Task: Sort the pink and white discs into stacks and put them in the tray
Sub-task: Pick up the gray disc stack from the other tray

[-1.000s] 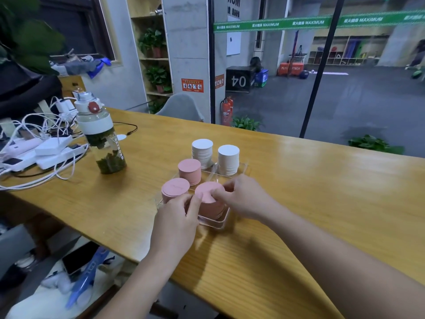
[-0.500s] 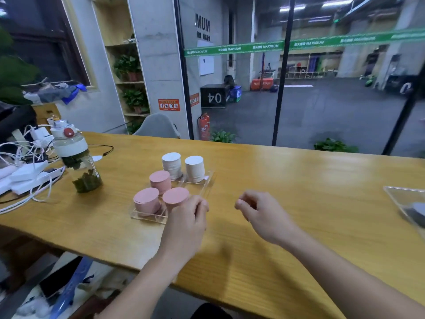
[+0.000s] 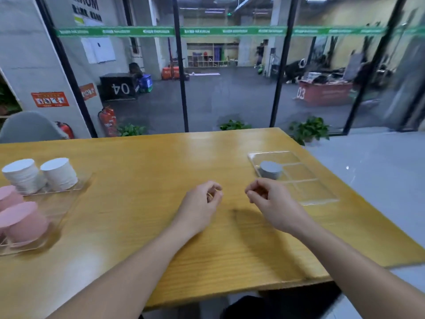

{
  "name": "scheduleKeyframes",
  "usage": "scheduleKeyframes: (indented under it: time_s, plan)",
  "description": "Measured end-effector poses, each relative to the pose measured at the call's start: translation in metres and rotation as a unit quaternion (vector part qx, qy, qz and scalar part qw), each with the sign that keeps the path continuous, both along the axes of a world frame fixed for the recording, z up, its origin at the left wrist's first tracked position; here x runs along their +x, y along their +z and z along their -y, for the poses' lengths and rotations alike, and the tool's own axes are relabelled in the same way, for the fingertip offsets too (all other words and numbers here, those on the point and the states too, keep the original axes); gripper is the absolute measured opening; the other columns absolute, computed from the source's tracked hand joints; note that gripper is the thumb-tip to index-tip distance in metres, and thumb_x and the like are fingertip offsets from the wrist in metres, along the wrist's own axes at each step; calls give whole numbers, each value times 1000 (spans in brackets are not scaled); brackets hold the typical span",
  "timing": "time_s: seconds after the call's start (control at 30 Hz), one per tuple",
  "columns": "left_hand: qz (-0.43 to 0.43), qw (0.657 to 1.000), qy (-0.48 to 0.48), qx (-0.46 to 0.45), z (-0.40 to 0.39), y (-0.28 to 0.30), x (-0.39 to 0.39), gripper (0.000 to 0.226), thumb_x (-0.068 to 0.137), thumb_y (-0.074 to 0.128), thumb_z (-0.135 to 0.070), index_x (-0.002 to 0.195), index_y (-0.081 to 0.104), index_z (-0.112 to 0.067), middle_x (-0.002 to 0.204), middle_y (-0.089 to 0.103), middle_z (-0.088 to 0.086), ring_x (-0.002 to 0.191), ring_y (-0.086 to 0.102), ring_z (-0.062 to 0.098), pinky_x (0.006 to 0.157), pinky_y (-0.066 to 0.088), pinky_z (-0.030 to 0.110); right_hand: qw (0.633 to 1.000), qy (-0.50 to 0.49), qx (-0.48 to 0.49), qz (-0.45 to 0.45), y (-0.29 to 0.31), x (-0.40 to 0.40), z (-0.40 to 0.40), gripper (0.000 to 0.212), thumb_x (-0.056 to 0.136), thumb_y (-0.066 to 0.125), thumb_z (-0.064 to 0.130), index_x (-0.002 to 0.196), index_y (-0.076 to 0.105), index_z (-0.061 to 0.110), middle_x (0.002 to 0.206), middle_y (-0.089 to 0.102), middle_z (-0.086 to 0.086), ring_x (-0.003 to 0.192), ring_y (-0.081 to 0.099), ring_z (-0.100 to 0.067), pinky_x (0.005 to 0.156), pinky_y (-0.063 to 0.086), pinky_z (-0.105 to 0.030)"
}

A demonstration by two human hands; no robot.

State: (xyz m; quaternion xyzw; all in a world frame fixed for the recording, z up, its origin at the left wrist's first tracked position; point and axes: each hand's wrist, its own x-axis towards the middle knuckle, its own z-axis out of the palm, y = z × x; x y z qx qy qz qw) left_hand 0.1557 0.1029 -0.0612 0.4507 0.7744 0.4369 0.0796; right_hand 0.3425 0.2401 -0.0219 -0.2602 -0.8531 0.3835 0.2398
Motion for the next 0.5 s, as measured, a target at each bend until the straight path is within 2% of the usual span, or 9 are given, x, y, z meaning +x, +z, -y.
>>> scheduleKeyframes:
  time_s: [0.1, 0.17, 0.2, 0.27, 0.33, 0.37, 0.43, 0.5]
  plan:
    - [6, 1000, -11, 12, -43, -6, 7, 11, 107, 69, -28, 112, 78, -24, 96, 78, -7, 85, 69, 14, 84, 53, 28, 998, -57, 37, 17, -3, 14, -34, 9, 103, 67, 24, 96, 72, 26, 80, 69, 12, 66, 58, -3, 63, 44, -18]
    - [12, 1000, -18, 13, -72, -8, 9, 16, 110, 64, -29, 109, 77, -21, 98, 77, -6, 90, 68, 17, 84, 51, 31, 990, -109, 83, 35, -8, 13, -66, 6, 102, 67, 29, 103, 71, 25, 84, 67, 13, 74, 62, -11, 70, 50, -31]
    - [10, 1000, -18, 13, -86, -8, 9, 19, 112, 61, -29, 108, 77, -20, 100, 76, -4, 92, 66, 18, 83, 48, 32, 984, -132, 107, 49, -11, 9, -83, 13, 103, 66, 31, 111, 72, 22, 92, 69, 9, 81, 64, -16, 74, 51, -34]
    - [10, 1000, -13, 18, -114, -5, 11, 26, 114, 55, -31, 105, 75, -18, 101, 73, -3, 95, 63, 18, 82, 42, 32, 973, -162, 141, 88, -13, 2, -119, 34, 106, 61, 37, 130, 70, 14, 114, 70, -1, 95, 63, -19, 80, 45, -33]
    - [28, 999, -6, 23, -138, 0, 13, 31, 115, 50, -31, 96, 71, -18, 92, 68, -3, 91, 60, 19, 78, 39, 33, 968, -170, 134, 125, -14, -7, -147, 45, 109, 55, 43, 139, 65, 11, 129, 67, -7, 109, 61, -23, 85, 41, -33]
    - [32, 999, -2, 18, -149, 1, 14, 33, 115, 48, -31, 89, 65, -19, 88, 65, 0, 89, 59, 22, 76, 37, 34, 967, -168, 129, 139, -14, -11, -157, 46, 109, 53, 45, 138, 66, 10, 130, 66, -9, 112, 62, -25, 85, 41, -33]
    - [35, 999, 0, 1, -170, 1, 13, 38, 115, 46, -33, 81, 54, -19, 90, 65, 12, 94, 60, 31, 76, 35, 36, 965, -161, 133, 160, -14, -20, -170, 45, 109, 52, 47, 126, 71, 10, 123, 69, -11, 105, 65, -28, 79, 43, -35]
    - [42, 999, 4, -15, -185, -1, 12, 40, 115, 44, -35, 83, 59, -16, 94, 67, 15, 97, 60, 33, 78, 38, 38, 959, -155, 146, 189, -14, -29, -175, 43, 109, 51, 48, 103, 71, 11, 108, 71, -13, 92, 64, -30, 71, 42, -37]
